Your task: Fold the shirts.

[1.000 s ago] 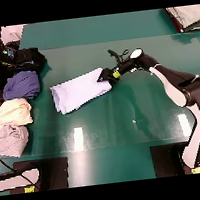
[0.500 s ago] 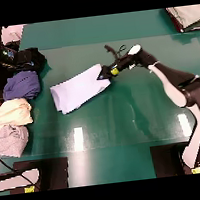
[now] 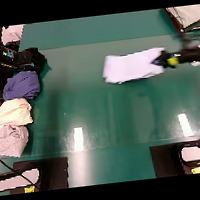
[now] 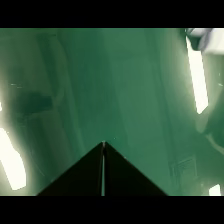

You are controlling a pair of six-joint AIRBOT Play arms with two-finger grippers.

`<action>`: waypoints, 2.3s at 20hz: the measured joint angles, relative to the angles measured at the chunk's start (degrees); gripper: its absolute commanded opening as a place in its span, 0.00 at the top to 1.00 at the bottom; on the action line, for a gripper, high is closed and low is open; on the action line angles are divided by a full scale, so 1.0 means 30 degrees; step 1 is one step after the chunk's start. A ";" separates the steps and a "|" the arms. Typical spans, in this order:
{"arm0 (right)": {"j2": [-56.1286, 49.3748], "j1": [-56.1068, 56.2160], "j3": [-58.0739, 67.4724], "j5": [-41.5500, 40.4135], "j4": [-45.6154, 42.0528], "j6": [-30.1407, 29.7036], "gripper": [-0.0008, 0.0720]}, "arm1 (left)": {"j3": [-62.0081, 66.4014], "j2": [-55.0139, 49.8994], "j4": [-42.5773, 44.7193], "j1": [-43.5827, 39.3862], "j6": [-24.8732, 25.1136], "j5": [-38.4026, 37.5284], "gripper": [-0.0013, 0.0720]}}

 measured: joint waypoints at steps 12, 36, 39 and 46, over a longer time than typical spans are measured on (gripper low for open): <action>0.7016 -1.2684 -0.6994 -0.4299 -0.3140 0.0714 0.97 | 0.0000 0.0000 -0.0015 -0.1727 -0.0627 0.0852 0.95; 0.6586 0.0852 -0.0576 0.5559 -0.8291 0.5195 0.61 | 0.0000 0.0000 0.0007 -0.2244 -0.0663 0.1311 0.95; 0.6586 0.5479 -0.0510 0.5144 -0.7934 0.5202 0.96 | 0.0000 0.0000 0.0000 -0.2244 -0.0663 0.1515 0.95; 0.6586 1.1424 -0.0474 0.3832 -0.7737 0.5209 0.96 | 0.0000 0.0000 0.0000 -0.2244 -0.0663 0.1639 0.95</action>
